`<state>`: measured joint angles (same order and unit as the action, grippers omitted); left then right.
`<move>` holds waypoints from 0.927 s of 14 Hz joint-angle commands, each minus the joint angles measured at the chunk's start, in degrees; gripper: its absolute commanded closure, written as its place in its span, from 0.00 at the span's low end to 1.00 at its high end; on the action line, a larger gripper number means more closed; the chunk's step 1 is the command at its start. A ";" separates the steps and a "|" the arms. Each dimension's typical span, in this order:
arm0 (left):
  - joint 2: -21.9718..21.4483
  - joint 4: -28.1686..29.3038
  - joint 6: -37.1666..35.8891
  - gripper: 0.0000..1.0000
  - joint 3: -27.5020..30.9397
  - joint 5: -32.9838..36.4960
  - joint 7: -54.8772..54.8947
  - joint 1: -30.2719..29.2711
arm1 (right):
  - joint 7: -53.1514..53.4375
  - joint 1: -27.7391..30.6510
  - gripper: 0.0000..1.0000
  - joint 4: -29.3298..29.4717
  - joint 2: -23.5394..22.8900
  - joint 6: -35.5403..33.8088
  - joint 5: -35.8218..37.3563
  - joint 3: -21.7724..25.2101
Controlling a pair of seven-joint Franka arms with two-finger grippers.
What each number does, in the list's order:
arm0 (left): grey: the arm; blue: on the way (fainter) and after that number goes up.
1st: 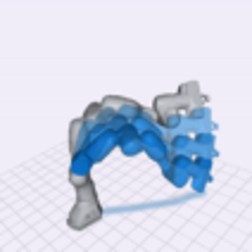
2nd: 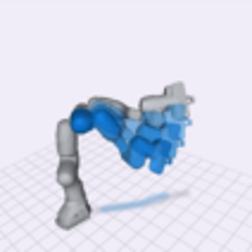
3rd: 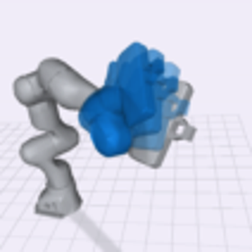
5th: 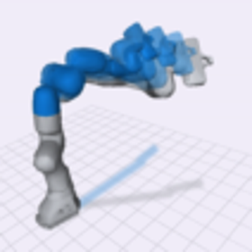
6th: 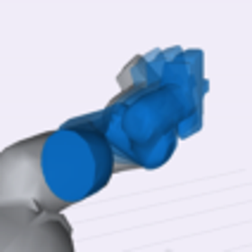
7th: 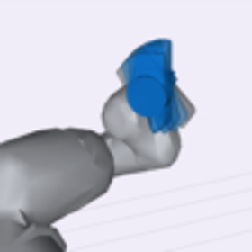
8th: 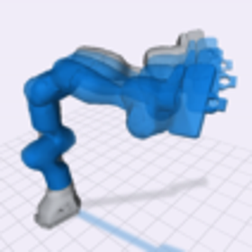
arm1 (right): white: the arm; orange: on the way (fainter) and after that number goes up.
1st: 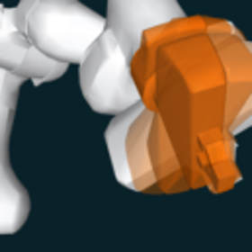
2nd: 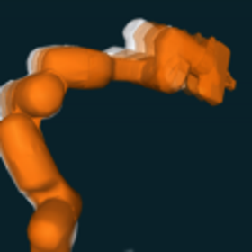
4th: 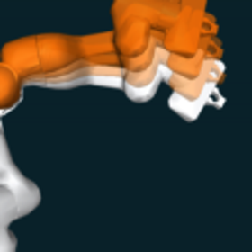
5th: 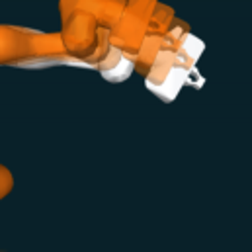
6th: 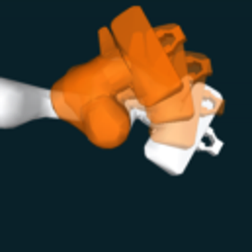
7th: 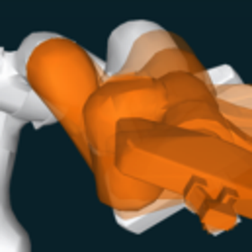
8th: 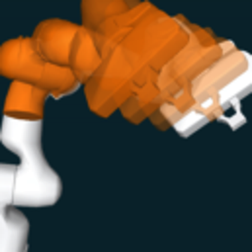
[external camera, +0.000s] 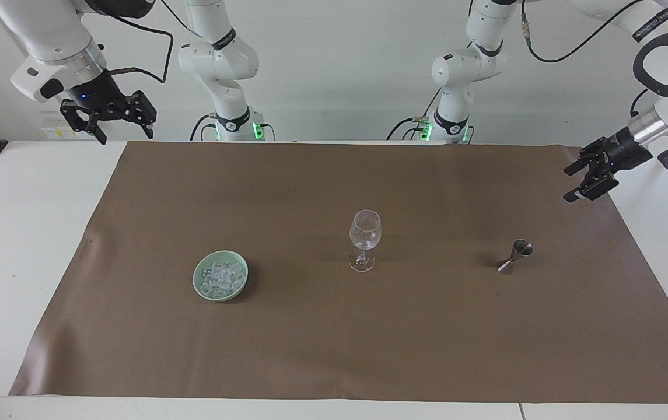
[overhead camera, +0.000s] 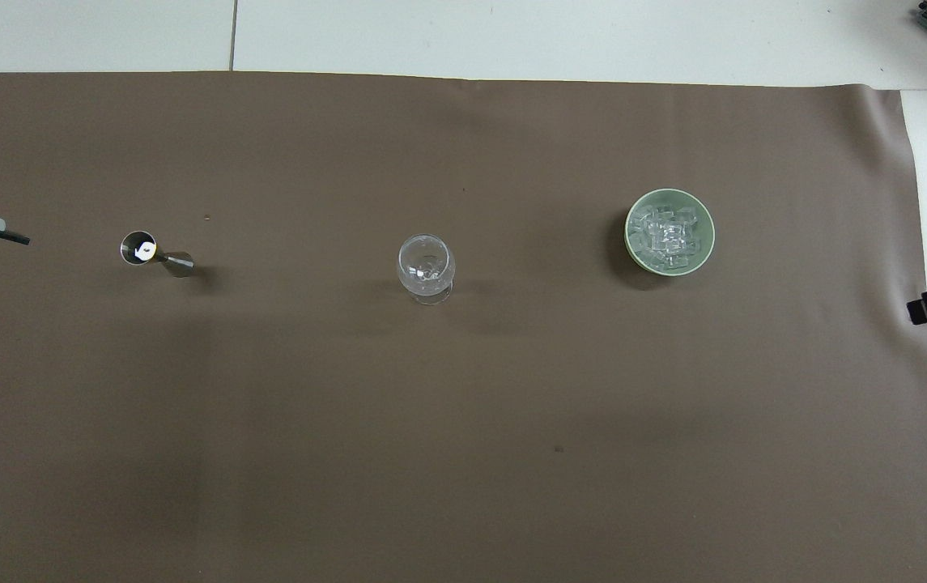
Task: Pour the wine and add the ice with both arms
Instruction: 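Move the left gripper toward the small silver metal cup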
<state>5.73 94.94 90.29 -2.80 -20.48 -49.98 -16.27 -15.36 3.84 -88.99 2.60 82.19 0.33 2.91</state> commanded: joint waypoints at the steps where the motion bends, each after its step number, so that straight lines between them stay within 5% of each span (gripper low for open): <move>1: 2.96 0.07 0.59 0.00 -0.62 -5.07 -2.84 -4.28 | -0.02 0.12 0.00 -0.22 0.65 -0.37 -0.33 -0.10; 7: 6.05 6.21 1.46 0.00 -0.54 -16.50 -5.92 -10.18 | -0.02 0.21 0.00 -0.22 0.65 -0.37 -0.33 -0.10; 13: 6.14 14.21 12.87 0.00 -0.54 -26.96 -7.85 -11.51 | -0.02 0.12 0.00 -0.22 0.65 -0.45 -0.33 -0.10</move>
<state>12.95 105.81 98.62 -2.77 -43.83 -55.98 -27.11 -15.36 3.84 -88.99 2.60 82.19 0.33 2.91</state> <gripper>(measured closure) 0.000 0.000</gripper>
